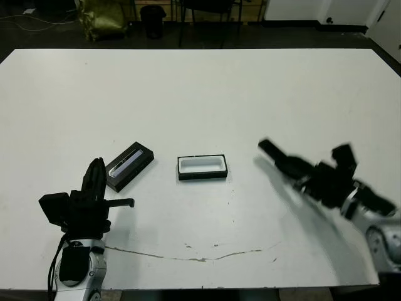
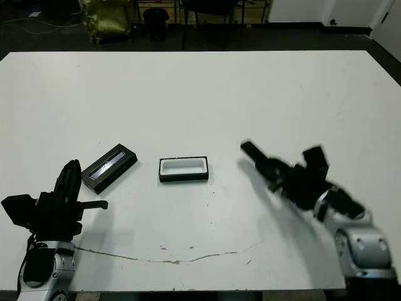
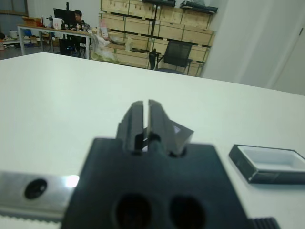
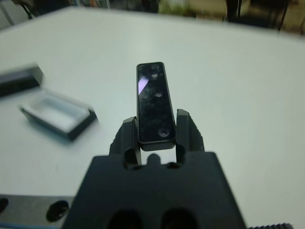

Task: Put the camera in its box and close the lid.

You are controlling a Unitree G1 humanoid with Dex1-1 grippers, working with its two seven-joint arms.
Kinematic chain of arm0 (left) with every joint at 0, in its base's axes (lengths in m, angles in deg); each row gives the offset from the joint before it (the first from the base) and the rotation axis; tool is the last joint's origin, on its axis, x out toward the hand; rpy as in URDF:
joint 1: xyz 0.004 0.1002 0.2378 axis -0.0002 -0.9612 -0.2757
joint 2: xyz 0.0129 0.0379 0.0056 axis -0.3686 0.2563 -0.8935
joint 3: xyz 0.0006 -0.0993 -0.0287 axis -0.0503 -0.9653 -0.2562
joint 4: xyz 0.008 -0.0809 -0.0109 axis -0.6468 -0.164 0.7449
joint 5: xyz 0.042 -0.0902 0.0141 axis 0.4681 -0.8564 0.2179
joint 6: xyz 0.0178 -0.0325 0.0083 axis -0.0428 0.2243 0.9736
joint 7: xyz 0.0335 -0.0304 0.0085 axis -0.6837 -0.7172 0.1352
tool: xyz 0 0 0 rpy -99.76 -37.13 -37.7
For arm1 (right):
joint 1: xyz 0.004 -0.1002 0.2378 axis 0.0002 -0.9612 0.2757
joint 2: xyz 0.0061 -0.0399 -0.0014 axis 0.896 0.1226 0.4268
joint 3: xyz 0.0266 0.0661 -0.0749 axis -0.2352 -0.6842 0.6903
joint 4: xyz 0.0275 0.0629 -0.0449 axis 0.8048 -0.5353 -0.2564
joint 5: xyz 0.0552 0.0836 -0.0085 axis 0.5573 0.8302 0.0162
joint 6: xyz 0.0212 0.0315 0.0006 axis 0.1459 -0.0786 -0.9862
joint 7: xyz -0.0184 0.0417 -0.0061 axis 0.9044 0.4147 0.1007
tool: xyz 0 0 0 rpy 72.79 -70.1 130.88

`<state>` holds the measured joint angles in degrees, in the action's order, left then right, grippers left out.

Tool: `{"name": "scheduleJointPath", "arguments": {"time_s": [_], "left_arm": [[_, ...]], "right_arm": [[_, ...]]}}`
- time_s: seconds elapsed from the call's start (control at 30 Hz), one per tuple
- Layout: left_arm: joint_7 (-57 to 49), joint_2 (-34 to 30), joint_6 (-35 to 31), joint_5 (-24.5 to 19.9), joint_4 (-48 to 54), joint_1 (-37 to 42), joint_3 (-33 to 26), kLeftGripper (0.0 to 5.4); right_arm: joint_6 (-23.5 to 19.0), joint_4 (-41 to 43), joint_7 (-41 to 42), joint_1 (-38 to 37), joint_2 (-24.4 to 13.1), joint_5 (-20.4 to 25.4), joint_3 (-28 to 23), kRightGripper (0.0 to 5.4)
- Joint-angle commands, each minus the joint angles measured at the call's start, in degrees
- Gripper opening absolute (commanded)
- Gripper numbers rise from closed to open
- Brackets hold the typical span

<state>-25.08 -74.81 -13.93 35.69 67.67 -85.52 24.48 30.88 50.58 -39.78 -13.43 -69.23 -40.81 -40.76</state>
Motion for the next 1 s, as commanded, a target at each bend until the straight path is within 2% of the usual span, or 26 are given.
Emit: {"name": "scheduleJointPath", "arguments": {"time_s": [0.03,0.1,0.23,0.37,0.47,0.6,0.77,0.9,1.0], "left_arm": [[0.02,-0.4,-0.64,0.33,-0.73,-0.61,-0.1,0.0],[0.02,-0.41,-0.69,0.42,-0.72,-0.63,-0.05,0.0],[-0.42,-0.28,-0.94,0.99,-0.51,-0.73,0.13,0.0],[-0.41,-0.01,-1.18,0.42,-0.36,-0.82,0.18,0.0],[-0.76,0.04,-1.14,0.89,-0.34,-0.9,0.3,0.0],[-1.2,0.07,-1.27,1.32,-0.32,-0.98,0.51,0.0],[-0.88,-0.02,-0.39,1.11,-1.0,-0.9,0.51,0.0],[-1.01,0.1,-0.39,1.19,-1.06,-1.04,0.63,0.0],[-1.58,0.23,-1.56,1.5,-0.52,-1.17,0.74,0.0]], "right_arm": [[-0.45,-2.5,3.93,3.66,-2.1,1.73,-0.11,0.4],[-1.7,-4.04,5.57,6.82,-2.81,2.37,0.52,0.4],[-4.33,-4.84,7.12,12.77,-5.09,0.34,4.17,0.4],[-0.12,-9.66,12.23,18.29,-5.41,-2.41,8.24,0.4],[0.11,-13.2,16.03,23.32,-5.66,-4.96,12.24,0.4],[6.14,-19.69,22.41,29.21,-4.18,-8.74,16.99,0.4],[9.87,-30.73,29.88,36.53,-0.62,-12.32,22.44,0.4],[20.3,-37.84,34.18,39.9,2.62,-16.22,25.22,0.4],[26.57,-43.98,36.23,41.65,5.47,-17.82,25.75,0.4]]}}
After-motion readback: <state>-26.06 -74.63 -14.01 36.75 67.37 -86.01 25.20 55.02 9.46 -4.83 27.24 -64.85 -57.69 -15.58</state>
